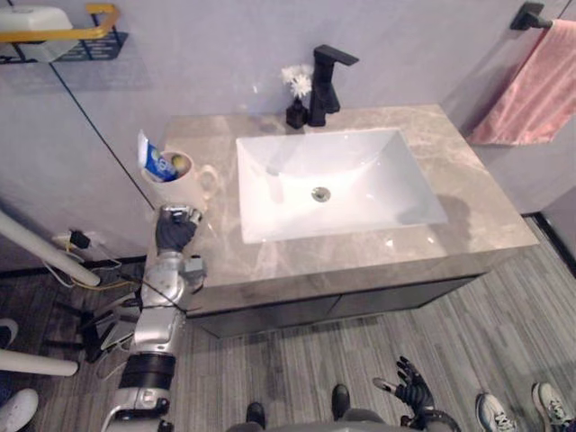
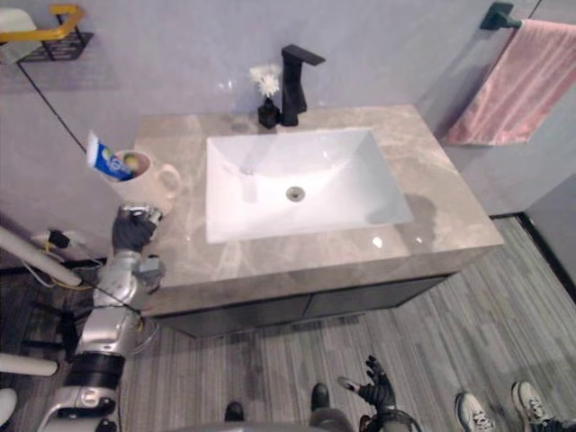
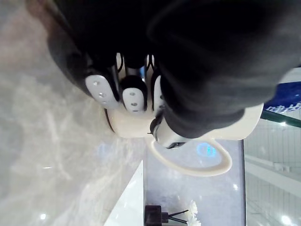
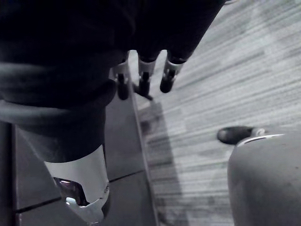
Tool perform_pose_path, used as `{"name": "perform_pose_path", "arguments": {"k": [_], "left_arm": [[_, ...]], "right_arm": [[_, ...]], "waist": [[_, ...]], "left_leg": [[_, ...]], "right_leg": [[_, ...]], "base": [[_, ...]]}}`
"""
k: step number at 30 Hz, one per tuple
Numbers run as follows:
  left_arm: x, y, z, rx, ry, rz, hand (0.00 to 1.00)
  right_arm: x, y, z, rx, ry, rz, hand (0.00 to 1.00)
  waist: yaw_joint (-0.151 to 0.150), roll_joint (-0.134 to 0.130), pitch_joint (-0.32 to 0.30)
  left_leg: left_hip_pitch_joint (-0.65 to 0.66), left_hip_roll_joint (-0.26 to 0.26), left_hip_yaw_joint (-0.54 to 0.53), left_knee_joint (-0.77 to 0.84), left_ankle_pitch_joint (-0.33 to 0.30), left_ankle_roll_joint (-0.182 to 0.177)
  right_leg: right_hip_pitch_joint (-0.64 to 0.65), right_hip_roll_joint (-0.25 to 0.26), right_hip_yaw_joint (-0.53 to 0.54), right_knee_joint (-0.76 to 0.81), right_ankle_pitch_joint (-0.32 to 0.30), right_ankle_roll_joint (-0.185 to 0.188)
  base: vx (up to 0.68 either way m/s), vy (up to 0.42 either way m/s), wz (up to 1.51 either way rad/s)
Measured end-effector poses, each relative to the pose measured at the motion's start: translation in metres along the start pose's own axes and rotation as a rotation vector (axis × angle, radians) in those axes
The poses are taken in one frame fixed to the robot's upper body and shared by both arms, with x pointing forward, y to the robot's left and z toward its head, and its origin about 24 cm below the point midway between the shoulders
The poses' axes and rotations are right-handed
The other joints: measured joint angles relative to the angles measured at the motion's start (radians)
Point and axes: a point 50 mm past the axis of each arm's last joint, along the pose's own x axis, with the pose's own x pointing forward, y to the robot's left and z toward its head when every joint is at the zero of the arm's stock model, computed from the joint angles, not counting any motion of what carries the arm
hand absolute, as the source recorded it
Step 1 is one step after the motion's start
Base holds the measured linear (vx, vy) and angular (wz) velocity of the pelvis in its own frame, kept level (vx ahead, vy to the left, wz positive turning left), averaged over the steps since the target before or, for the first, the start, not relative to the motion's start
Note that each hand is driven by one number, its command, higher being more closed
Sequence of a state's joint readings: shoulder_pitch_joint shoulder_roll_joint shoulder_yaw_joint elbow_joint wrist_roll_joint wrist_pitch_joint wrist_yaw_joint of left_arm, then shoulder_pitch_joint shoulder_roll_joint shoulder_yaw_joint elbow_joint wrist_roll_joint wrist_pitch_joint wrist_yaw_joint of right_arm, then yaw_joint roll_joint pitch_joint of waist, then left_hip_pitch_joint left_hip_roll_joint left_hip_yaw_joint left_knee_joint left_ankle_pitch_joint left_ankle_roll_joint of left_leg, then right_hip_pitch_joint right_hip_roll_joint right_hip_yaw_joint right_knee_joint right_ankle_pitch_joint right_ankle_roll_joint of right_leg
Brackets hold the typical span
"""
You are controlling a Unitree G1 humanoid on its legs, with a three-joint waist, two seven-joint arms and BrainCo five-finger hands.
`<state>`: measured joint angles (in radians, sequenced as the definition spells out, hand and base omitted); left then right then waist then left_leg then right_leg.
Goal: Organize washtable
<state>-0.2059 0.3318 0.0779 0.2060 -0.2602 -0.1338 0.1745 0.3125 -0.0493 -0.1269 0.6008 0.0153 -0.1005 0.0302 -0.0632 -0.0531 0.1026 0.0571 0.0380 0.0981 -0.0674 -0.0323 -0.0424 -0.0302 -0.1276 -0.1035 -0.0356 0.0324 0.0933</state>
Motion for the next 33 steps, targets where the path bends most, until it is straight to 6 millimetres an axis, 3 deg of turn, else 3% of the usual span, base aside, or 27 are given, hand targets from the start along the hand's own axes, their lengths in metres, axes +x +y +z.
{"name": "perform_pose_path", "arguments": {"k": [18,33], "left_arm": [[0.036,-0.002,0.025,0.098,-0.063,-0.024,1.00],[0.064,-0.009,0.067,0.094,-0.187,-0.028,1.00]], "right_arm": [[0.000,0.000,0.004,-0.022,-0.017,0.016,0.00],[0.001,-0.005,0.011,-0.041,-0.045,0.008,0.00]], "waist": [[-0.009,0.005,0.036],[-0.017,-0.005,0.098]], "left_leg": [[-0.032,0.002,0.020,0.013,-0.001,-0.001],[-0.083,0.003,0.040,0.051,-0.030,0.001]], "right_leg": [[-0.043,0.004,0.027,0.011,0.007,-0.004],[-0.088,0.006,0.069,0.016,0.014,-0.009]], "base": [[-0.02,-0.011,-0.03],[-0.02,-0.008,-0.06]]}}
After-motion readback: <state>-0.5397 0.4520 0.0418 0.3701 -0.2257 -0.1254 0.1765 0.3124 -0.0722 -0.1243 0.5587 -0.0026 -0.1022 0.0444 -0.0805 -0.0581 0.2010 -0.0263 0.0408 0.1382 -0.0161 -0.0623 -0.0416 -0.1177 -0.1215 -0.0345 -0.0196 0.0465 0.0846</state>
